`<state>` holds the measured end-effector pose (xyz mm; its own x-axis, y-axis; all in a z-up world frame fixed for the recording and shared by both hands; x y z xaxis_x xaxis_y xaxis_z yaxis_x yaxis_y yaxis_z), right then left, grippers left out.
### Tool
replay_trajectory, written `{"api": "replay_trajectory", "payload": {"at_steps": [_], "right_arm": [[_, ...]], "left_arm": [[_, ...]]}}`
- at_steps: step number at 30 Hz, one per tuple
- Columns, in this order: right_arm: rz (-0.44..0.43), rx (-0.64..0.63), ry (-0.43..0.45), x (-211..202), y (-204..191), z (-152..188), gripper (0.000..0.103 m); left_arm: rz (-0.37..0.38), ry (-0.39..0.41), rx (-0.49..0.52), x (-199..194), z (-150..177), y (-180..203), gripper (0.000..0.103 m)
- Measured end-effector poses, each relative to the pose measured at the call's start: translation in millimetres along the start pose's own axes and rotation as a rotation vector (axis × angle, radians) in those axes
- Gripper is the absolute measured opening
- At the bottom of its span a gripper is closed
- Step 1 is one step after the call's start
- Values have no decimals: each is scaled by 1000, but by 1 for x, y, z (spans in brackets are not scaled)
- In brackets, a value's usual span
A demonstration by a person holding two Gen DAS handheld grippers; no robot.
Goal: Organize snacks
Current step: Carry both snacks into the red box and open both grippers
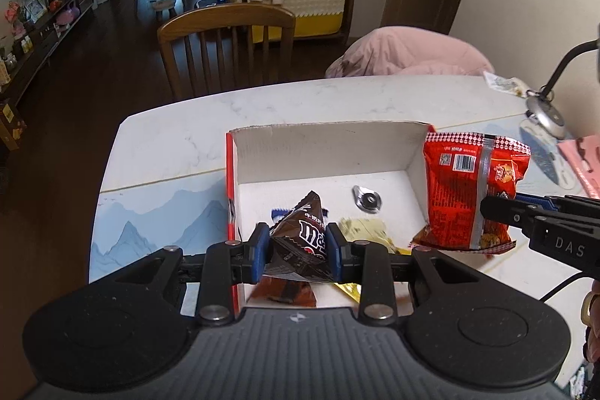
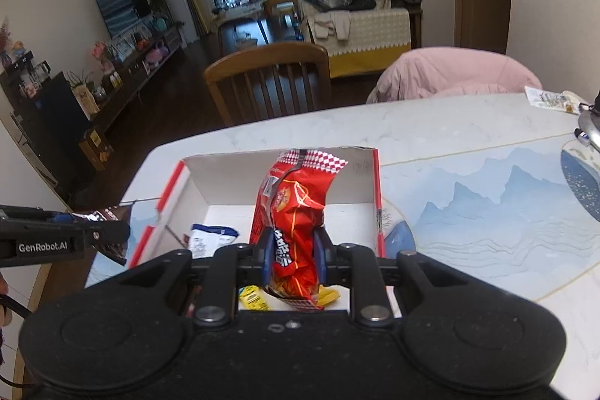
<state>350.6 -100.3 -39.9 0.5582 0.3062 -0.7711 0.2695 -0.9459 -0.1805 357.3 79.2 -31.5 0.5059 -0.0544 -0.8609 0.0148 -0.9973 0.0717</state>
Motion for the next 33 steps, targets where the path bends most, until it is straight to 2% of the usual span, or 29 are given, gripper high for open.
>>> {"api": "replay_trajectory", "payload": {"at_steps": [8, 16, 26, 33], "right_arm": [[1, -40, -68, 39, 0, -9, 21], [9, -89, -145, 73, 5, -8, 21], [-43, -105, -203, 78, 5, -2, 22], [-64, -113, -215, 70, 3, 6, 22]], "left_arm": [[-58, -57, 30, 43, -23, 4, 32], [-82, -141, 36, 84, -24, 7, 32], [-88, -224, 50, 113, -13, 9, 32], [-79, -221, 47, 112, -11, 12, 32]]}}
Point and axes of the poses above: each gripper's, at about its wrist camera, not at the fingertips, and x roughly the way its jaws point, y to its right, z to its underside, the point moved 7 cm from there along x, roughly the way its jaws point, and after that the axes turned 6 degrees about -y, right-handed, at the moved point
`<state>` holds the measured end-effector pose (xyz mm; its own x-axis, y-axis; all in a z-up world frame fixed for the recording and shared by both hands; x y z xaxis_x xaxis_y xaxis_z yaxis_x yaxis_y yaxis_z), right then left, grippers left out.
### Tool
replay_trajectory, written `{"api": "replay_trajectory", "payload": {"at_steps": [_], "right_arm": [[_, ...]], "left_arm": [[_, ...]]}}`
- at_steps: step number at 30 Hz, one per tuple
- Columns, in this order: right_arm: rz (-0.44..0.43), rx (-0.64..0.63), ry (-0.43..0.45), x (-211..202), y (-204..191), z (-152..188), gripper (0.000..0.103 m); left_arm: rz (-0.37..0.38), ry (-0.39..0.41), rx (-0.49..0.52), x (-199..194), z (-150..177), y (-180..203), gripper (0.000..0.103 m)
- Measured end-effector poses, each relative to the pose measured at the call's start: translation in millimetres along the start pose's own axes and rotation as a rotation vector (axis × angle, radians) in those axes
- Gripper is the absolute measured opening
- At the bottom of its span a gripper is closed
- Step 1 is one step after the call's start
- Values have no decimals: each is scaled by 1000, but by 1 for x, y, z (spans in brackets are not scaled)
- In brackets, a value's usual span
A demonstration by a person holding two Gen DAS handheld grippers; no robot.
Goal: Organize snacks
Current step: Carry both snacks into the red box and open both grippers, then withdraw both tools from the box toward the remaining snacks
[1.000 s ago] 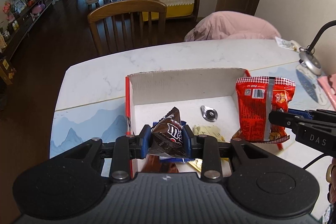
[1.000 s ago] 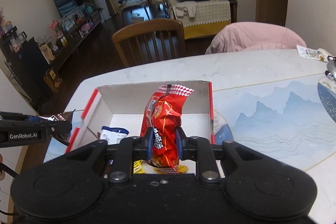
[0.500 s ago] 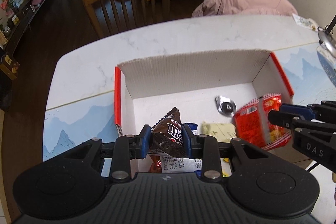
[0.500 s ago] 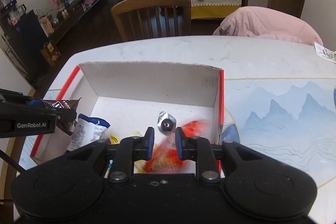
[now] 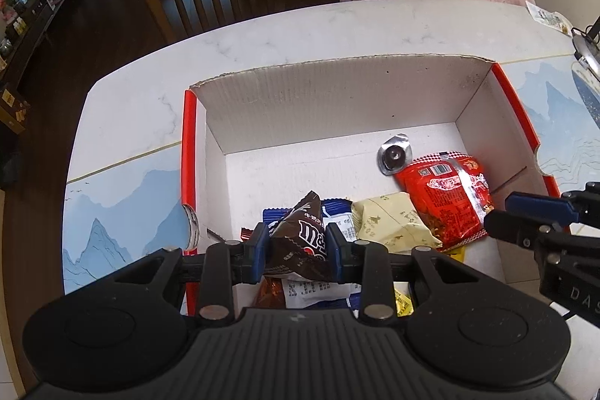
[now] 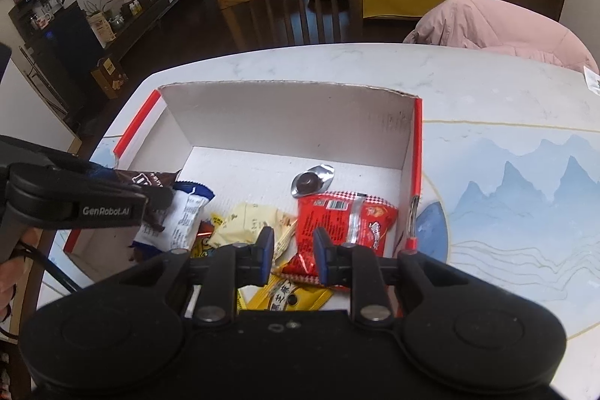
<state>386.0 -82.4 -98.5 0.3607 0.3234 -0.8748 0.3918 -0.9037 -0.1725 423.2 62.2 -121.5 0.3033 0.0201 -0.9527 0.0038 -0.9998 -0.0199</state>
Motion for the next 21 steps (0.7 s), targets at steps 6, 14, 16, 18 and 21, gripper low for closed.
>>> {"api": "replay_trajectory", "payload": {"at_steps": [6, 14, 16, 18, 21], "right_arm": [[0, -10, 16, -9, -4, 4, 22], [-9, 13, 53, -30, -9, 10, 22], [-12, 12, 67, -37, -11, 12, 22], [-7, 6, 81, -44, -14, 14, 22], [11, -6, 100, -53, -19, 18, 23]], "left_arm": [[35, -3, -22, -6, 6, 0, 40], [59, 56, -34, -32, 14, 0, 55], [66, 71, -37, -39, 18, -1, 55], [72, 89, -36, -48, 22, -1, 55], [79, 114, -30, -60, 29, 0, 56]]}}
Point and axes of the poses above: each gripper's, at about its wrist camera, not at the fingertips, and x roughly the way its jaws point, y to its right, z to its underside, the point moved 7 cm from there along x, roughly the way its jaws point, and after that the axes turned 6 degrees about -y, right-handed, at the moved point
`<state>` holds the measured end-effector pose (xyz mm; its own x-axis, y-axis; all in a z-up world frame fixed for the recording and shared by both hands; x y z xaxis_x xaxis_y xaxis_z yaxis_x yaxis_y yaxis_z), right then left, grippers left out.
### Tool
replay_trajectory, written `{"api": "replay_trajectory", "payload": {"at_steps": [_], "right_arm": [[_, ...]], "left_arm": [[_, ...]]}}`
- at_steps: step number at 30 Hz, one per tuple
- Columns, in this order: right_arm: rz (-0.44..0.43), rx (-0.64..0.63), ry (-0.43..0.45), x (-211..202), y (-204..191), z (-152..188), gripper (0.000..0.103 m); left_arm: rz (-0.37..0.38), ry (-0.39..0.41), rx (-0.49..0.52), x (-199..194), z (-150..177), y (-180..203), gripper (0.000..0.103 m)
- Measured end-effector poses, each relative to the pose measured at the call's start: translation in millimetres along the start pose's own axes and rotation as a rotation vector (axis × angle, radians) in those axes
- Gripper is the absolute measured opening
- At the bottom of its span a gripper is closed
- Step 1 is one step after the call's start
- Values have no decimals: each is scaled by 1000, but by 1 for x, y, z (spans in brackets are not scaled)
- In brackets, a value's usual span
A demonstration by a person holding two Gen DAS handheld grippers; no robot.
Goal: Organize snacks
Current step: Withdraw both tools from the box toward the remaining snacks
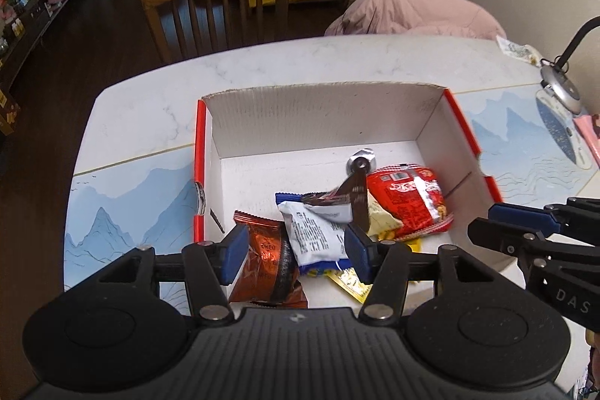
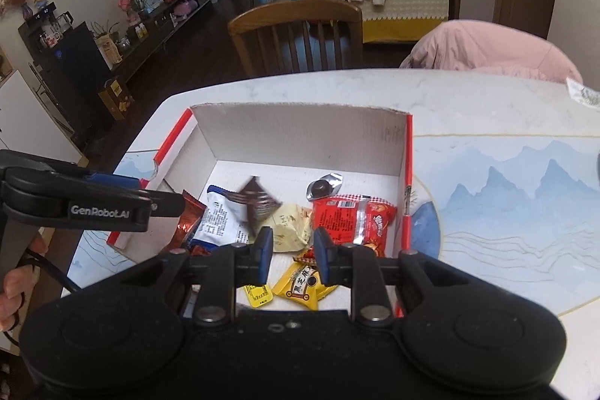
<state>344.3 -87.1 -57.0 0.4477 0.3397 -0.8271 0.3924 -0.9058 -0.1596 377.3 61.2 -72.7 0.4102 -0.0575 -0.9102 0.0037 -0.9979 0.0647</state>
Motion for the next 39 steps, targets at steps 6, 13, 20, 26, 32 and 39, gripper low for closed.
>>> {"api": "replay_trajectory", "payload": {"at_steps": [6, 13, 20, 26, 32, 39], "right_arm": [[-6, -24, 47, -21, -13, 6, 23], [-19, -32, 100, -46, -23, 16, 23], [-24, -40, 132, -64, -35, 31, 23], [-8, -76, 154, -81, -48, 47, 23], [7, -105, 149, -89, -58, 68, 24], [-25, -70, 101, -82, -57, 96, 24]], "left_arm": [[12, 53, 18, -28, 13, 4, 56], [31, 107, 40, -59, 33, 9, 56], [58, 148, 45, -85, 57, 11, 63], [86, 165, 31, -101, 79, 9, 64], [100, 188, 18, -112, 105, 6, 71], [111, 167, 20, -109, 135, 9, 71]]}}
Point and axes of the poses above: each gripper's, at about its wrist camera, not at the fingertips, and x roughly the way its jaws point, y to its right, z to its underside, the point moved 7 cm from there along x, roughly the way its jaws point, and after that the axes turned 6 degrees about -y, right-handed, at the moved point
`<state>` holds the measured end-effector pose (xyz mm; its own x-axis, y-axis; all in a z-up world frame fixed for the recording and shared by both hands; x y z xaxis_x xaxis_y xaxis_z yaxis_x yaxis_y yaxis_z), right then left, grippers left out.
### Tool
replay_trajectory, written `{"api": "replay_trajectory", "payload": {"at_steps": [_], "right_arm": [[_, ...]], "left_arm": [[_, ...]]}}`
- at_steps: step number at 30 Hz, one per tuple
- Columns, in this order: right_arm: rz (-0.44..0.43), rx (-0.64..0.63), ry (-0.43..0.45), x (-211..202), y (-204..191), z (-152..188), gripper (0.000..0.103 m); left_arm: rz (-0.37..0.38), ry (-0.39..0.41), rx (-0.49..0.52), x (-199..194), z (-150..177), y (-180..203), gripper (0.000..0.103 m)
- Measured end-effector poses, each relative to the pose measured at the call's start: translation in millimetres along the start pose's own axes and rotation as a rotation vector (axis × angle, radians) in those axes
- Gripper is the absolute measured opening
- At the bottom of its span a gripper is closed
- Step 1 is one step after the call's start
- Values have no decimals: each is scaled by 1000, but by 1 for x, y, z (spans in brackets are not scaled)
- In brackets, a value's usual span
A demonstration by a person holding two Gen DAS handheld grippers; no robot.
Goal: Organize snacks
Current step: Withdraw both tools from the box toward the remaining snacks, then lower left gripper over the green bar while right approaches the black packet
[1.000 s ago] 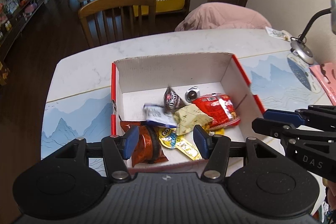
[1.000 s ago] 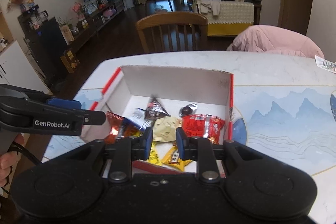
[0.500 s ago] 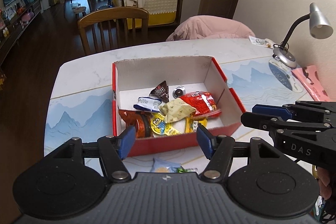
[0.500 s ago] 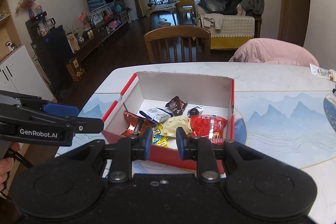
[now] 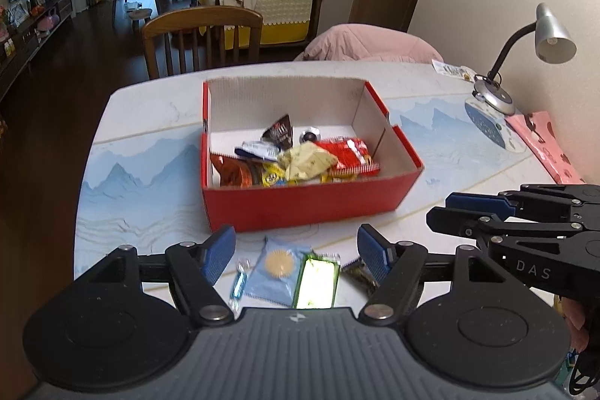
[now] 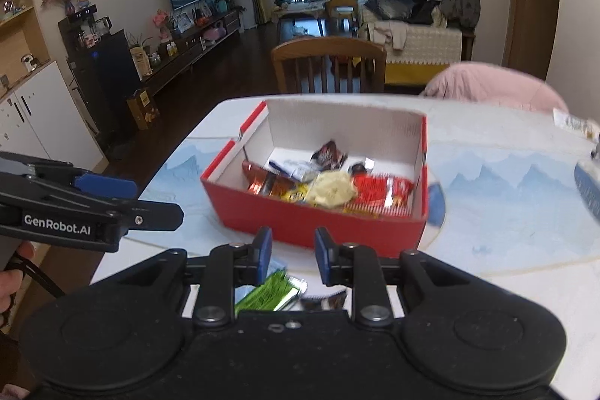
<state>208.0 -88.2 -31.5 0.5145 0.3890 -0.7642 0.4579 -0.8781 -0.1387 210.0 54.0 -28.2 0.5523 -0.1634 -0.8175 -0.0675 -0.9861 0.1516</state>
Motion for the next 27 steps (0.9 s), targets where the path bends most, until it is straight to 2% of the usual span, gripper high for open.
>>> {"api": "replay_trajectory", "payload": {"at_steps": [7, 10, 11, 12, 13, 14, 19, 24, 27], "right_arm": [[-14, 40, -16, 3, 2, 28, 26], [-23, 53, -17, 5, 4, 36, 34], [-29, 58, -19, 6, 4, 39, 43], [-37, 63, -21, 7, 3, 43, 68], [-44, 67, -25, 8, 4, 46, 88], [-50, 63, -20, 9, 3, 49, 100], [-31, 29, -46, 23, 4, 60, 100], [30, 51, -121, 46, 24, 70, 102], [64, 45, -127, 55, 33, 78, 102]], "left_arm": [[14, -36, -2, 8, 30, 2, 72], [15, -51, -2, 13, 40, 2, 72], [16, -59, -5, 15, 43, 2, 71], [17, -67, -11, 17, 47, 2, 71], [19, -76, -16, 20, 49, 1, 71], [20, -85, -20, 23, 51, 0, 71], [19, -116, -7, 41, 63, 3, 71], [22, -162, 37, 66, 80, 11, 71], [24, -188, 49, 80, 87, 15, 71]]}}
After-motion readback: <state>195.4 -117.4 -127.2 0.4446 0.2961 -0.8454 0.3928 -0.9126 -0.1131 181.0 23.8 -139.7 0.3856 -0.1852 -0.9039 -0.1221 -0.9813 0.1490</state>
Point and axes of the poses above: each gripper's, at about its wrist camera, not at the fingertips, and x roughly the way its jaws point, y to its right, z to its underside, the point moved 7 cm from there along x, roughly the way its jaws point, and after that the axes turned 6 degrees about -y, right-handed, at the moved point
